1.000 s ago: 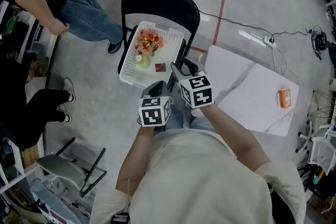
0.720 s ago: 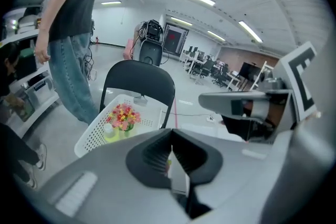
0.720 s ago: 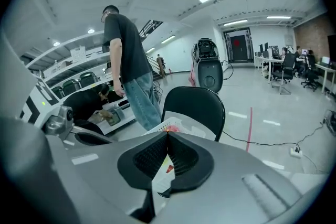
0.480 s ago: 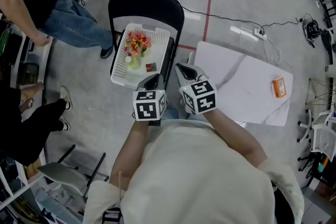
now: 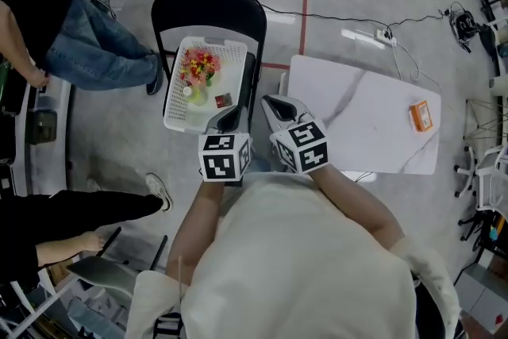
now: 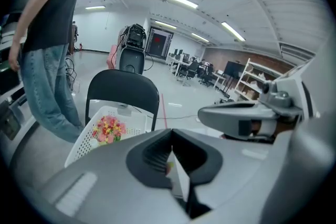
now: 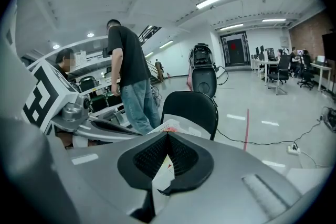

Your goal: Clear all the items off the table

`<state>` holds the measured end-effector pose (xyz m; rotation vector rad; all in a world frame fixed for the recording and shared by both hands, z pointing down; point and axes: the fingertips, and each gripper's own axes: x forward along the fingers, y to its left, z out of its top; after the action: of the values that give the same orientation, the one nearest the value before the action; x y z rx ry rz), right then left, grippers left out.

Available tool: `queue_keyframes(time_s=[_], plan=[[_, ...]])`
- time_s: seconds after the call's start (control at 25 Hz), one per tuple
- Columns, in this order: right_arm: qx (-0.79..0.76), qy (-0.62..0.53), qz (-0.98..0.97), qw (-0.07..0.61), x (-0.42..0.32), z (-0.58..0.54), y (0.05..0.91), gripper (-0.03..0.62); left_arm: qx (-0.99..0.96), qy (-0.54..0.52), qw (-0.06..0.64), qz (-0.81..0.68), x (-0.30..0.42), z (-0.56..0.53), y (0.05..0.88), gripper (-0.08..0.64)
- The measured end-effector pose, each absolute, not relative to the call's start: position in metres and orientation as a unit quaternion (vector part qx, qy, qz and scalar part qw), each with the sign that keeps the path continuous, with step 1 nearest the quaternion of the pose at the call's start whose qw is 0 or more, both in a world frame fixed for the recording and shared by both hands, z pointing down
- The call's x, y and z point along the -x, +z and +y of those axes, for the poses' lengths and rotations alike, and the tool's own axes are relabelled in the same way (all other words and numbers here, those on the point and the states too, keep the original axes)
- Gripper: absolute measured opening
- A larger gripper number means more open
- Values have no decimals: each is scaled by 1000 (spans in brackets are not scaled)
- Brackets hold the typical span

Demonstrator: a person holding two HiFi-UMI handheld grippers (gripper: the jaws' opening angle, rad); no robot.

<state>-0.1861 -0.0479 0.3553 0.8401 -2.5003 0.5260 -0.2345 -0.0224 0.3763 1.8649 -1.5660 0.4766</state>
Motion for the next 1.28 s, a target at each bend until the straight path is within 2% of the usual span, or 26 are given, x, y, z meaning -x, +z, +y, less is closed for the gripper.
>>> queue_keyframes(time_s=[0.52,0.8,1.28], plan=[[-402,249,-862,183,133,-47,362,-2,-785,211,300,-499,186,-37,372,8],[-444,263,-843,149,62,-44,351,-2,-804,213,287,-475,132,-37,360,8],[-496,257,-817,144,-90,9,349,-2,-835,217,275,-425,-13,1,362,8]])
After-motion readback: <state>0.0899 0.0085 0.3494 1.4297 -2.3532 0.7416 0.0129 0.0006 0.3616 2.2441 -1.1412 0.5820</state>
